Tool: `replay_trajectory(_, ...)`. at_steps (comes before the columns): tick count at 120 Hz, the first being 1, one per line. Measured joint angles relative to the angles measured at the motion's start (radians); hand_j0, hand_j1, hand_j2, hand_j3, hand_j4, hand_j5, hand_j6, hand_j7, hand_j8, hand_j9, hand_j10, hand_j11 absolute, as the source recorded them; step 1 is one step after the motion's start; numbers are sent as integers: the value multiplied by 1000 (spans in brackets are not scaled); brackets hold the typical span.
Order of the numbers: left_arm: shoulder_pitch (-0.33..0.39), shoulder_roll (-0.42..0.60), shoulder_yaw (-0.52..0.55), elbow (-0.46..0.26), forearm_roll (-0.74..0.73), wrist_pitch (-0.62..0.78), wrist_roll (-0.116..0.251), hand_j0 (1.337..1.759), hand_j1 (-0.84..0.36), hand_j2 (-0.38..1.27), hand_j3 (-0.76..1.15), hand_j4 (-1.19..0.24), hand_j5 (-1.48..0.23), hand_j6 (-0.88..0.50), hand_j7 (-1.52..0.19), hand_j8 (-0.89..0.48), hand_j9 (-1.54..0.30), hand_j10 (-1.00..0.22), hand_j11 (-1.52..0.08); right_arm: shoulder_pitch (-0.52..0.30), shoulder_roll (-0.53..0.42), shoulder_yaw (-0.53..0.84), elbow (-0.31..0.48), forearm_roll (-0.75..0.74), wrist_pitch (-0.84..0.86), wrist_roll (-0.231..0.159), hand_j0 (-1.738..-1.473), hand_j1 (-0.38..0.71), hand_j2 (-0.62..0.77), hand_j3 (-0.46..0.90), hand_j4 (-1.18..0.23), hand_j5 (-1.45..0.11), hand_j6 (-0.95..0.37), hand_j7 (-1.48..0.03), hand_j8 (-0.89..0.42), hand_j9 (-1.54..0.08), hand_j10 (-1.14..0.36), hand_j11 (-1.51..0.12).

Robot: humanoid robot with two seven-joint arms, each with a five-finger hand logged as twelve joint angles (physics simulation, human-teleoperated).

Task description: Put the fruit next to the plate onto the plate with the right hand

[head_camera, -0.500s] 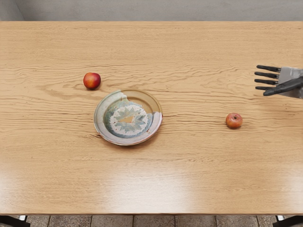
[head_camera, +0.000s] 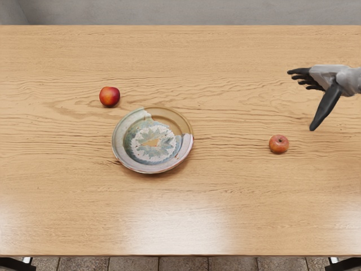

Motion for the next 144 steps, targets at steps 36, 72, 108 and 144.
replay_trajectory(36,0,0,0,0,0,0,0,1658,335,3,0,-12,-15,-12,-15,-12,-15,-12,-15,-177,40,3,217,-306,-67,-3,-1658,-349,1,0,-2,0,-3,0,-2,0,-1,0)
replay_trajectory(72,0,0,0,0,0,0,0,1658,335,3,0,-12,-15,-12,-15,-12,-15,-12,-15,-223,98,-76,192,-363,-300,-5,-1658,-197,-24,0,-130,-166,-132,-166,-131,-166,-130,-166)
replay_trajectory(108,0,0,0,0,0,0,0,1658,335,3,0,-12,-15,-12,-15,-12,-15,-12,-15,-294,101,-144,244,-369,-551,-3,-1658,-98,-40,0,-213,-274,-215,-273,-214,-274,-213,-274)
replay_trajectory(144,0,0,0,0,0,0,0,1658,335,3,0,-12,-15,-12,-15,-12,-15,-12,-15,-314,103,-175,266,-367,-606,-4,-1658,-36,-50,0,-265,-342,-267,-341,-266,-341,-265,-341)
